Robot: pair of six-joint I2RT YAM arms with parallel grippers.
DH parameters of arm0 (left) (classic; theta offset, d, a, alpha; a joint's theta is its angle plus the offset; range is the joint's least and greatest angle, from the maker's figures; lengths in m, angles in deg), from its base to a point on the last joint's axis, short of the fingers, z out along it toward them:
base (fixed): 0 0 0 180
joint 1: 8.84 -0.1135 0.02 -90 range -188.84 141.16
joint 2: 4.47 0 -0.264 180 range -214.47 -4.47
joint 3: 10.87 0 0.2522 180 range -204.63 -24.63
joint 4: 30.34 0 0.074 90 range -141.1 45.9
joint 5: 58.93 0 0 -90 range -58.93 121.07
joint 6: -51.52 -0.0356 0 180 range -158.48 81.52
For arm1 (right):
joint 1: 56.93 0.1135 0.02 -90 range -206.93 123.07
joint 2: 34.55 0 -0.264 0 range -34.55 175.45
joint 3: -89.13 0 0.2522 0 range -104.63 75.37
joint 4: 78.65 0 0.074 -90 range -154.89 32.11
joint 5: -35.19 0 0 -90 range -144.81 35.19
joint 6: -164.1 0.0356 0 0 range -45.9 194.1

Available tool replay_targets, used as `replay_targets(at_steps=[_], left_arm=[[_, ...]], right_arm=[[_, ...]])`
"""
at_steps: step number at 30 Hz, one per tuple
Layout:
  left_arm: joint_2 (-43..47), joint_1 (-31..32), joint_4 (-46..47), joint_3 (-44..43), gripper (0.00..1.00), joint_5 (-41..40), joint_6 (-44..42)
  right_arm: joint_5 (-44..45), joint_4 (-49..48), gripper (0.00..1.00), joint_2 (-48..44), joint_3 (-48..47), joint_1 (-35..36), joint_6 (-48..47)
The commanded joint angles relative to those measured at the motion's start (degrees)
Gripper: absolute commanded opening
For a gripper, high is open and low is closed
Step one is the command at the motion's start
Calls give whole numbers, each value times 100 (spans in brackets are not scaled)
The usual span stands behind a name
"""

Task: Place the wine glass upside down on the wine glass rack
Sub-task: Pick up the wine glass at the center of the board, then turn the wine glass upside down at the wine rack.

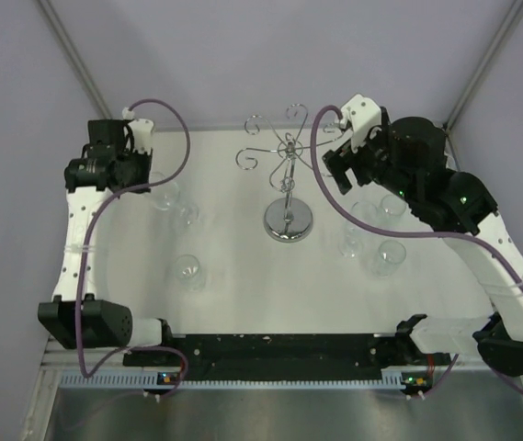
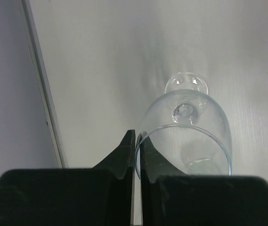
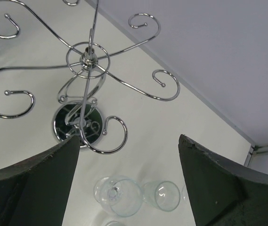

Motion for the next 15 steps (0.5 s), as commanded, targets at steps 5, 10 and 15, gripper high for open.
replay_targets(at_steps=[5,10,15], left_arm=[[982,-9,67,-1398,0,727,380],[1193,-9,408,-1944,0,1043,565],[1510,-9,1199,-1962,0,1359,890]], right_arm=[[-1300,126,84,134,-763,-51,295],[-1994,126,83,406,-1202,-51,558],[-2750,117,80,749,-1703,-24,840]])
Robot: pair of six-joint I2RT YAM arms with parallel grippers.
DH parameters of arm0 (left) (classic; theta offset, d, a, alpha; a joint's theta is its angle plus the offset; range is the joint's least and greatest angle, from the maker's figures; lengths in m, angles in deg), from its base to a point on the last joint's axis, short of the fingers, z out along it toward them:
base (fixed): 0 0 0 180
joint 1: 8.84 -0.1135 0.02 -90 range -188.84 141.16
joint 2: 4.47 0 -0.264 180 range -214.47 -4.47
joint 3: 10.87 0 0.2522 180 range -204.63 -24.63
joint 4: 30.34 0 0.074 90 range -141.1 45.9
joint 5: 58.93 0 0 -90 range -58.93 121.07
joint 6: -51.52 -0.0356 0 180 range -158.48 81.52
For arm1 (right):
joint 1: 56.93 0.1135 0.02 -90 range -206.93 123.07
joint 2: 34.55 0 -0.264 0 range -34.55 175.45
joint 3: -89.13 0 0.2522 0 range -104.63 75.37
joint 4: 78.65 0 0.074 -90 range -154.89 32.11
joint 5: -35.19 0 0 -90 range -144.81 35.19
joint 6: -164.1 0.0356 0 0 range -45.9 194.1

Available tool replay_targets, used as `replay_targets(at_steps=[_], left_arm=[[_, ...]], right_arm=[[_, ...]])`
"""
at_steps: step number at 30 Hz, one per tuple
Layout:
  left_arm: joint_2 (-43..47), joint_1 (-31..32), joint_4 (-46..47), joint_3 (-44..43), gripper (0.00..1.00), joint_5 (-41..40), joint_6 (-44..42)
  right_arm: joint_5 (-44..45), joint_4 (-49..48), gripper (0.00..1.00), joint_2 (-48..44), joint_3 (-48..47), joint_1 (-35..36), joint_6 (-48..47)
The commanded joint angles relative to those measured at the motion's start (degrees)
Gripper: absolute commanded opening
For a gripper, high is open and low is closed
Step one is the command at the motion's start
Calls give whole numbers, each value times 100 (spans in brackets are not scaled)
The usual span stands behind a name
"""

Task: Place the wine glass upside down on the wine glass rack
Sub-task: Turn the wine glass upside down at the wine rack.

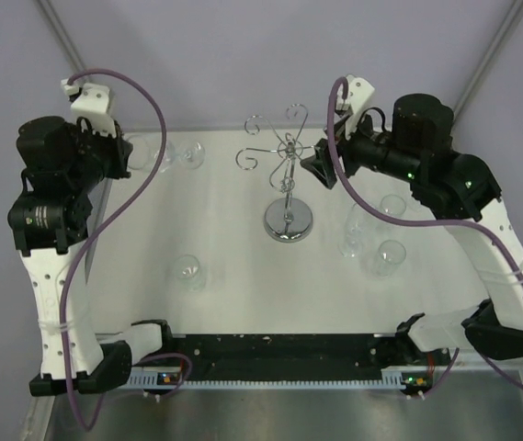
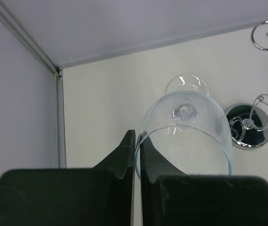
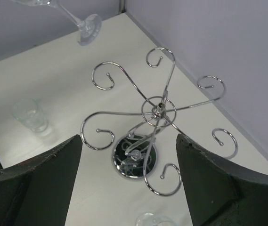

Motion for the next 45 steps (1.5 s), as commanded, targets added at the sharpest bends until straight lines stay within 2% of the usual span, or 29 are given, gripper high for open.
replay_targets(at_steps=[1,8,16,22,26,30,45], left_arm=[[262,-9,1255,-201,0,571,490],[456,-9,2309,-209,0,1291,1246],[570,-1,3444,72,0,2004,1932],[421,-9,3752,98,0,2382,2248],[429,8,3779,133,0,2444,2266],[464,26,3796,195,0,2496,2275],[631,61,3919,494,0,2672,2363]], right_arm=[[-943,-71,79,297,-632,-16,387],[-1208,-238,77,1052,-1441,204,546],[-1287,-431,74,1800,-2259,266,1178],[-1322,-730,67,2011,-2461,310,1644],[-1348,-818,66,2064,-2558,327,1776],[-1121,-879,66,2099,-2629,397,1777],[-303,-932,53,2319,-2699,556,1882]])
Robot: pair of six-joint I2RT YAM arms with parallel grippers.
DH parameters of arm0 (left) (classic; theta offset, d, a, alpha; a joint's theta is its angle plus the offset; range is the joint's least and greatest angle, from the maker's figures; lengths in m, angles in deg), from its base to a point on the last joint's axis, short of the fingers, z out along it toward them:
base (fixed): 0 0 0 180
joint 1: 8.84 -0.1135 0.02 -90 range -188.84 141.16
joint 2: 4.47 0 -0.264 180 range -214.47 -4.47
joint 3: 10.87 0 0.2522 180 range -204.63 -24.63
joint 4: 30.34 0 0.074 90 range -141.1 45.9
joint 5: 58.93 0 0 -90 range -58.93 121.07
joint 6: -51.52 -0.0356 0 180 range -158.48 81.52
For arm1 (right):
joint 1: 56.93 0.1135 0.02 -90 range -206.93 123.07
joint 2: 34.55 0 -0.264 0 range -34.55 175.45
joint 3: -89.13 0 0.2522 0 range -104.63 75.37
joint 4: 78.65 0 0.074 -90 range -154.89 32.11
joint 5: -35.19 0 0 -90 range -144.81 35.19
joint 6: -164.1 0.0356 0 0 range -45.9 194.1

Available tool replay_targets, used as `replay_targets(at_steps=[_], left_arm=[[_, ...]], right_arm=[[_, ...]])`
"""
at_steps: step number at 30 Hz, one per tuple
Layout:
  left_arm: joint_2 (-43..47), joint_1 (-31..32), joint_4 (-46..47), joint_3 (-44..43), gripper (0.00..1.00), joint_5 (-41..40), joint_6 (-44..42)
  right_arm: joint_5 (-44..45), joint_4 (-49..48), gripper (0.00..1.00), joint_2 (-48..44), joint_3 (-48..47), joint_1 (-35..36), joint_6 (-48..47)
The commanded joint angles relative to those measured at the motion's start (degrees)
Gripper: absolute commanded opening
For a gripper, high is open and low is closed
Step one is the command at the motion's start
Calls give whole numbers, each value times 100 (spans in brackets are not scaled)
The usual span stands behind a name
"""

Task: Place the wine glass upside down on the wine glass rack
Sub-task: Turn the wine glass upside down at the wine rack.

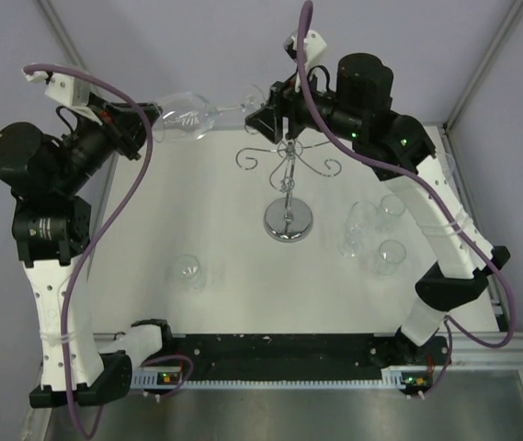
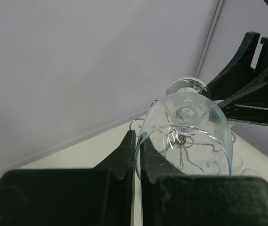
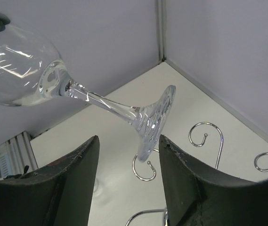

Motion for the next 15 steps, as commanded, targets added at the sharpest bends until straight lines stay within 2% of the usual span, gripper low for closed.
replay_targets(at_steps=[1,4,15], left_arm=[[188,26,750,-39,0,126,225],[197,26,759,-22,0,144,234],[205,26,759,31,0,135,164]], right_arm=[[266,-222,53,92,-247,99,114],[344,-222,51,127,-238,116,123],[573,-178,33,66,-168,134,114]])
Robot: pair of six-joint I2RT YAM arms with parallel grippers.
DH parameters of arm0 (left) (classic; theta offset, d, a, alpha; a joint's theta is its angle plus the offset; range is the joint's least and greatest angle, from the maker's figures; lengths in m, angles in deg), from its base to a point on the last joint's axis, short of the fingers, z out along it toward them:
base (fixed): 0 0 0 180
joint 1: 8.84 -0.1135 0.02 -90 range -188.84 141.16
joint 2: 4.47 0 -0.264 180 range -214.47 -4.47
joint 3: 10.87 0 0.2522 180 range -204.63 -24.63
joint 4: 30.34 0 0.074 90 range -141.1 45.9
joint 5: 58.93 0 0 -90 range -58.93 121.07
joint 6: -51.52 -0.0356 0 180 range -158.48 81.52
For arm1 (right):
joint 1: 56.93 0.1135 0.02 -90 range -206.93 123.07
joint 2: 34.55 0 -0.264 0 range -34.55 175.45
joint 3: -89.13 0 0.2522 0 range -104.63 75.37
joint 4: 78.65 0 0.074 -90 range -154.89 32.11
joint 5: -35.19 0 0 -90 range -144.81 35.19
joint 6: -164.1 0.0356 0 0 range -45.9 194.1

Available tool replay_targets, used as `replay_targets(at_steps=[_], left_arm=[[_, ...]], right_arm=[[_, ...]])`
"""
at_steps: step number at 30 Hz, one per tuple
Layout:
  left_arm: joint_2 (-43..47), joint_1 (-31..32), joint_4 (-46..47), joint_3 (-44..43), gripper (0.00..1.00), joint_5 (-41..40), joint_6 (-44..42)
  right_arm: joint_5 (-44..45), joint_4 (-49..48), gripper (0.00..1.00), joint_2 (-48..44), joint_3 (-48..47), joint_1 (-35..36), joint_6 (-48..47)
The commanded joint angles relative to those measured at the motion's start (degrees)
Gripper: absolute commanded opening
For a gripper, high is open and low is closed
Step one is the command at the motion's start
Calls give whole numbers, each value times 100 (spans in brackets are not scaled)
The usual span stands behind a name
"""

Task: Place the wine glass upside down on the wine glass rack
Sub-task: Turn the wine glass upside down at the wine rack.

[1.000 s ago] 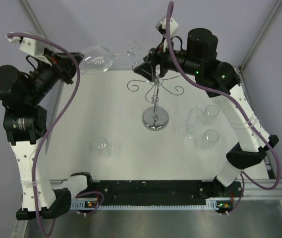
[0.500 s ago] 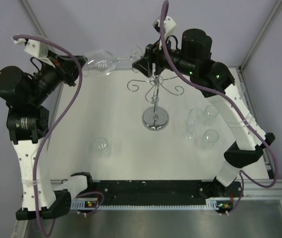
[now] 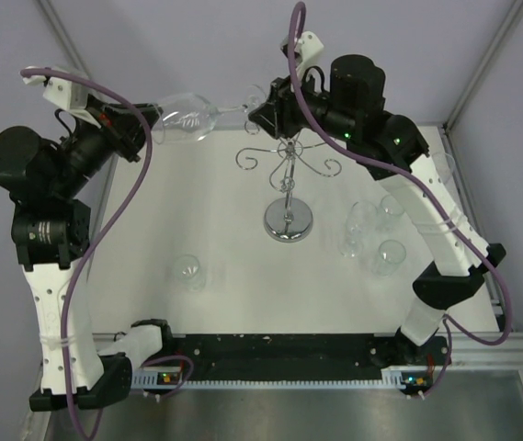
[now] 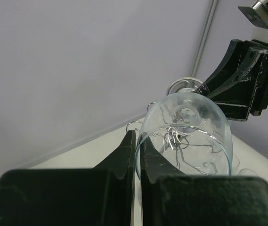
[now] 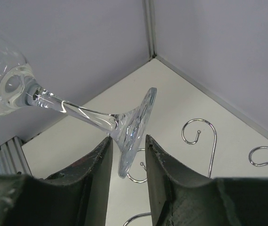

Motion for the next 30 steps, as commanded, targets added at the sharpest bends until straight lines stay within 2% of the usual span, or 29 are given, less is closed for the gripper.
replay_targets(at_steps=[1,7,13,19,26,30], left_arm=[[120,37,630,-13,0,-5,85],[164,54,735,163,0,258,-20],[278,116,779,470,0,619,-310],[278,195,779,558,0,908,-512],[410,257,560,1024,14,1164,-1241],[445,503,472,1270,23,1234,-1540]], right_arm=[[241,-178,31,-96,-159,93,39],[610,-152,23,-70,-229,128,-40],[917,-125,6,-70,-256,163,-101],[1506,-116,0,-96,-264,295,-303],[2060,-125,0,-175,-308,339,-496],[2192,-125,0,-219,-300,339,-567]])
